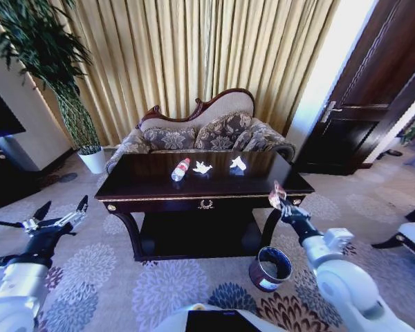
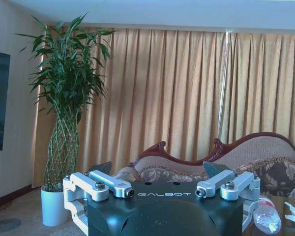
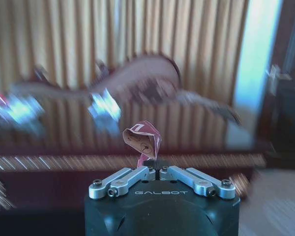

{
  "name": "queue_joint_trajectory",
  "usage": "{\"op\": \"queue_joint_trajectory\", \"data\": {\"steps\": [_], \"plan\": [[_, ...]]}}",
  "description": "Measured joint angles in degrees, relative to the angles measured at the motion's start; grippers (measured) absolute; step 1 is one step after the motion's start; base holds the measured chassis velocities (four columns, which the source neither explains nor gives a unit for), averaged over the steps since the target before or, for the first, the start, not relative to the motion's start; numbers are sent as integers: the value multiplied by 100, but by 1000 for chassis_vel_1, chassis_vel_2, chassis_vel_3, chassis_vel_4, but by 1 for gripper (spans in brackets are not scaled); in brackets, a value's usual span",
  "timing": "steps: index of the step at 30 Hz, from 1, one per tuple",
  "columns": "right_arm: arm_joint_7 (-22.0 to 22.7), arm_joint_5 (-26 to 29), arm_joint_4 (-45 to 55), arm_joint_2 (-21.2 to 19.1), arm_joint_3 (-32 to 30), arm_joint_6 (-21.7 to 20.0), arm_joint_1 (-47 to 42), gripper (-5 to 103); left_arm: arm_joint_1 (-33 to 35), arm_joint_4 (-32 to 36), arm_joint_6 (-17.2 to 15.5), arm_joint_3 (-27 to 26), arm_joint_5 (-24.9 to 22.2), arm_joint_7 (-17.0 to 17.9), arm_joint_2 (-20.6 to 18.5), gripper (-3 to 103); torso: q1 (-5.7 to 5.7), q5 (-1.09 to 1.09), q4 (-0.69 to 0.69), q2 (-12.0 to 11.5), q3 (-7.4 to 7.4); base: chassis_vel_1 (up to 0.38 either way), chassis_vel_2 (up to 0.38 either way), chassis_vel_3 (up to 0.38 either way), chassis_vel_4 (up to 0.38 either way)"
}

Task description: Move to the front of the table and place the trash on the table into the trash bin.

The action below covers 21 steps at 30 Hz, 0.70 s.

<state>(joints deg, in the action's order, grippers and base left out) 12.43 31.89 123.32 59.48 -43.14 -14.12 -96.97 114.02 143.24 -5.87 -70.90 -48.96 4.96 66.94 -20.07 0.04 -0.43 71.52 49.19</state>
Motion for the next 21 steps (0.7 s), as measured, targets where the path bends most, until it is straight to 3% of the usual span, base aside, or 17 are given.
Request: {"op": "queue_joint_trajectory", "data": {"steps": [7, 10, 21], "plan": [[243, -40, -1515, 29, 252, 27, 400, 0, -4, 0, 10, 83, 23, -32, 102, 100, 2, -2, 0, 1, -1, 0, 0, 0, 0], [410, 70, -2620, -81, 486, 184, 864, 0, 9, 0, 25, 87, 34, -56, 106, 100, 4, -2, 0, 2, -2, 0, 0, 0, 0], [259, -42, -5157, -202, 866, 758, 1873, 0, 81, 0, 93, 183, 137, -89, 149, 100, 3, -3, 0, 2, -1, 0, 0, 0, 0]]}}
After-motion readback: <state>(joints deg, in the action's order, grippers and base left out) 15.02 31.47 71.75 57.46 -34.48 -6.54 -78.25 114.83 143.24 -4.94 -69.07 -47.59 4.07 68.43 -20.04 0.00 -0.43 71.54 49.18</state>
